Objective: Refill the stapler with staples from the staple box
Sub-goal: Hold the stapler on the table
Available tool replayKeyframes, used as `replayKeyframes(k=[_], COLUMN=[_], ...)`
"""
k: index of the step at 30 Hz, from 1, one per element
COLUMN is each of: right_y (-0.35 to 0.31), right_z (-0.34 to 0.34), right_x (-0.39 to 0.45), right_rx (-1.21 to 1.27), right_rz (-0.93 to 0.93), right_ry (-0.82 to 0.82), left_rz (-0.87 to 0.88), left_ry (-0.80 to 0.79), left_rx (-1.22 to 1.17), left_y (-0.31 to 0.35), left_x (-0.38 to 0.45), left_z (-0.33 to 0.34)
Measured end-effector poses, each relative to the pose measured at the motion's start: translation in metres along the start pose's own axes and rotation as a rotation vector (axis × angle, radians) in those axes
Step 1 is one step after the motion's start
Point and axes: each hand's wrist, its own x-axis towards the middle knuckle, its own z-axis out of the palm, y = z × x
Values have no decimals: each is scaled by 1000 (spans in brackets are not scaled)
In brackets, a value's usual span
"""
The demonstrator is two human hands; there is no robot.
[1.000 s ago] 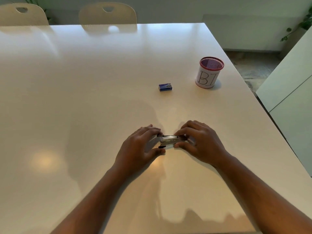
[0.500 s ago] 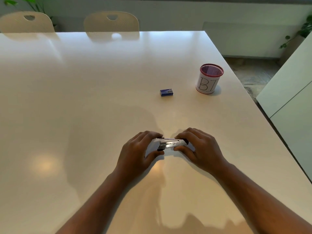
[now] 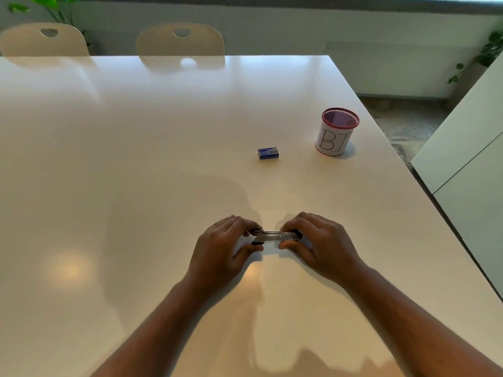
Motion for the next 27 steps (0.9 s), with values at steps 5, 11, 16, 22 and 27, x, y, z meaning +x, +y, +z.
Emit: replayKeyframes(k=[5,11,16,22,27], right_y=[2,2,2,1,0], right_z=[-1,0,0,-2,-2], right_x=[1,1,1,2,1], right_rx=[4,7,-6,-9,-19], right_rz=[18,29,25,55,49], right_ry=[-8,-19,-42,-43,-55], left_rz=[16,11,6,11,41], left_ry=[-34,-46,-28,-56,-16], left_rx=[4,0,-1,25,9], left_y=[1,-1,-1,-1,-4], left_x=[1,1,0,0,0], left_z=[0,0,0,2,3])
